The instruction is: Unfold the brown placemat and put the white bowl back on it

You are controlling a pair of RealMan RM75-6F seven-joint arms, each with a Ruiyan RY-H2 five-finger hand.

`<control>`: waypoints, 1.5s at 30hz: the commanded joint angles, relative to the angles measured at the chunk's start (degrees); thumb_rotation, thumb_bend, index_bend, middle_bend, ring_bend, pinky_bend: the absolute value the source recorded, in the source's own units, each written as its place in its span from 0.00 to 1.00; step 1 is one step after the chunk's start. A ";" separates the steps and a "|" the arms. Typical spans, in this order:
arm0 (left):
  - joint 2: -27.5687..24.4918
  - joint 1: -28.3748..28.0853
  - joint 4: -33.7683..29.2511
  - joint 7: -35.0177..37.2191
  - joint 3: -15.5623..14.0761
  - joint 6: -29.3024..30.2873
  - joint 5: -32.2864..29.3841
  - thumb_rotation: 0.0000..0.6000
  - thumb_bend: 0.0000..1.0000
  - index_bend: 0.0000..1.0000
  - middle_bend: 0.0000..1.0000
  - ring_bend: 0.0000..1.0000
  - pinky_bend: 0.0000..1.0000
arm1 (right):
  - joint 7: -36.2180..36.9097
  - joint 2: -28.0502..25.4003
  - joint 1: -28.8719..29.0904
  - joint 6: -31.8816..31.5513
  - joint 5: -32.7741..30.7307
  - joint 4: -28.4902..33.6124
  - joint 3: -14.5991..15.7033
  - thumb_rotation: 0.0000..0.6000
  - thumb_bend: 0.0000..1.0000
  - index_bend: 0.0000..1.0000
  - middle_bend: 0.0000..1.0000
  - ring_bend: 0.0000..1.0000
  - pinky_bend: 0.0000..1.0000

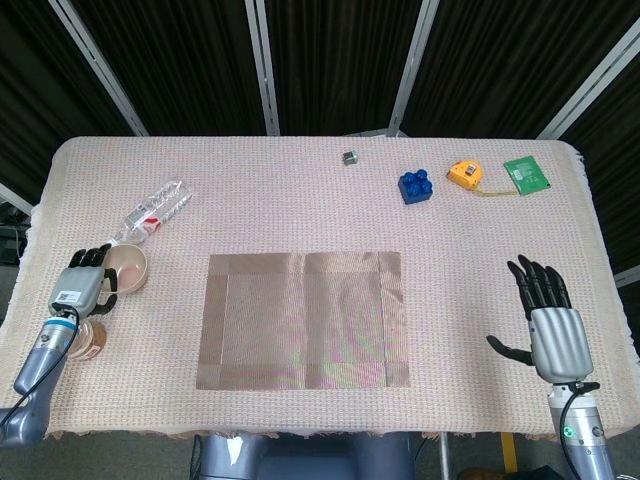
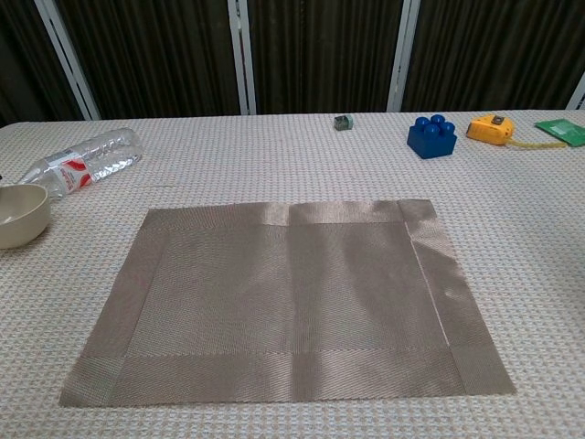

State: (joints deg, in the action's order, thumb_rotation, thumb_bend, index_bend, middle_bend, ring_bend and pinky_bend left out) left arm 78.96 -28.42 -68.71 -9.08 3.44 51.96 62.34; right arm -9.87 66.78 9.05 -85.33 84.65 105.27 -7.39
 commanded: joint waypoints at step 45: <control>18.38 -16.37 -23.57 -30.33 3.54 1.26 2.20 1.00 0.45 0.68 0.00 0.00 0.00 | 4.30 -2.49 -1.22 -1.05 -2.41 -0.26 -1.30 1.00 0.00 0.00 0.00 0.00 0.00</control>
State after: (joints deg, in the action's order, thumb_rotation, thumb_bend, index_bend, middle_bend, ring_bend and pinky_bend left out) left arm 96.33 -44.26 -93.12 -38.34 7.03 52.52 65.46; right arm -5.63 64.35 7.86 -86.37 82.29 104.98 -8.63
